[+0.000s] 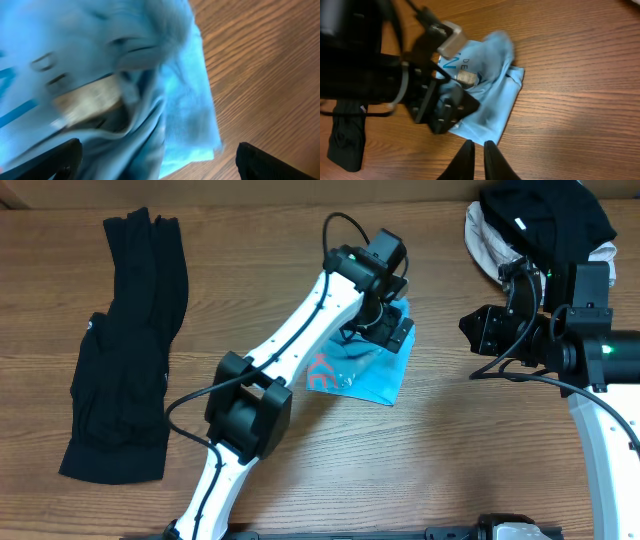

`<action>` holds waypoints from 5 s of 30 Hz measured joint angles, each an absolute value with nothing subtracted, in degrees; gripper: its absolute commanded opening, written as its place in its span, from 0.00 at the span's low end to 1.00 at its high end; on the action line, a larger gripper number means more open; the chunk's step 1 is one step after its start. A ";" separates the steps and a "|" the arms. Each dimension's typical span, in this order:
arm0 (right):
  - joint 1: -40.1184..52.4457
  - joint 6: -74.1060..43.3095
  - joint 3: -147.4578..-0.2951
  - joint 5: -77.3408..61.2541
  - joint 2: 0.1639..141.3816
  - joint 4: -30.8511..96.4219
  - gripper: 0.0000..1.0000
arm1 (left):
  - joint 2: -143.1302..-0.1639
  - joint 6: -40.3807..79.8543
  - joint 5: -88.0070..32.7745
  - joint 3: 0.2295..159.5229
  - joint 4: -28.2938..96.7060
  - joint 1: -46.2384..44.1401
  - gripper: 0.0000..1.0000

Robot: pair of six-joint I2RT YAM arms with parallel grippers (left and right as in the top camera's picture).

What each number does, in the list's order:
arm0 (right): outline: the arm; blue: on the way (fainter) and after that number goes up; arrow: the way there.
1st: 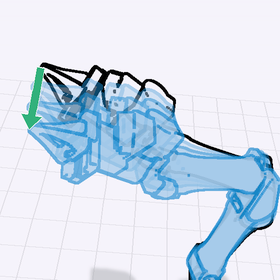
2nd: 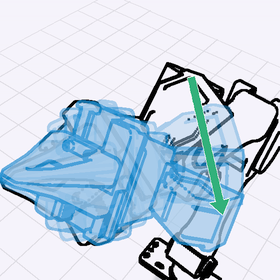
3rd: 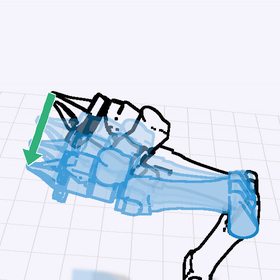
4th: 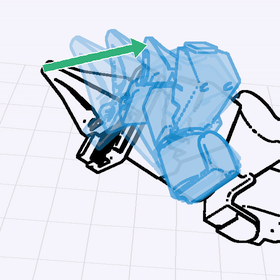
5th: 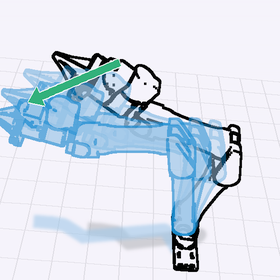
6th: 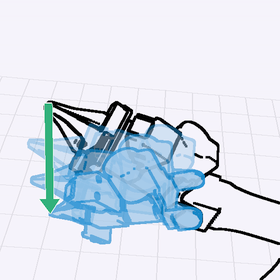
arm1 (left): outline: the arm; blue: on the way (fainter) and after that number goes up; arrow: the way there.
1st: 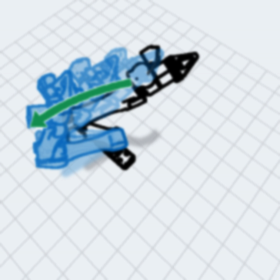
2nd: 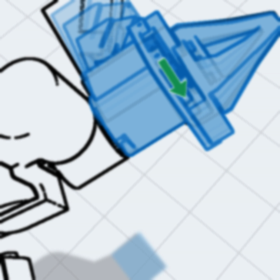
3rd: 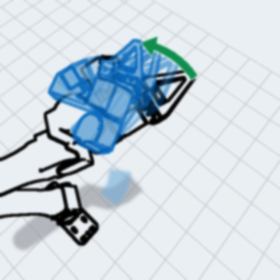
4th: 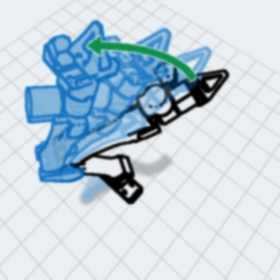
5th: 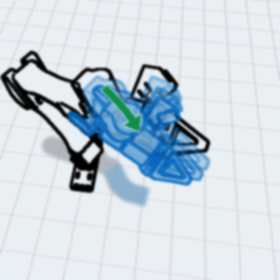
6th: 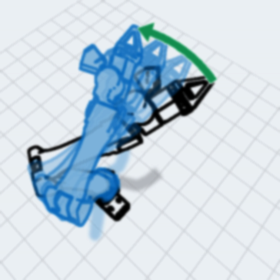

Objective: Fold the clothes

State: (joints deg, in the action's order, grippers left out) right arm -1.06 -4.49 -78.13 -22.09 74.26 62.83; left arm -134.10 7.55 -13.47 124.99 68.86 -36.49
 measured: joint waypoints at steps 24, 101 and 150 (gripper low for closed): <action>21.30 -4.69 -78.76 -17.23 89.06 48.66 0.72 | -134.69 8.91 -15.66 161.71 84.71 -12.67 1.00; 34.63 -15.20 -78.11 0.27 110.34 52.05 0.52 | -134.69 6.92 -9.56 156.03 86.21 -11.73 1.00; 10.55 -20.36 -68.77 -8.38 103.33 68.60 0.64 | -134.69 4.58 -7.64 156.03 88.16 -11.73 1.00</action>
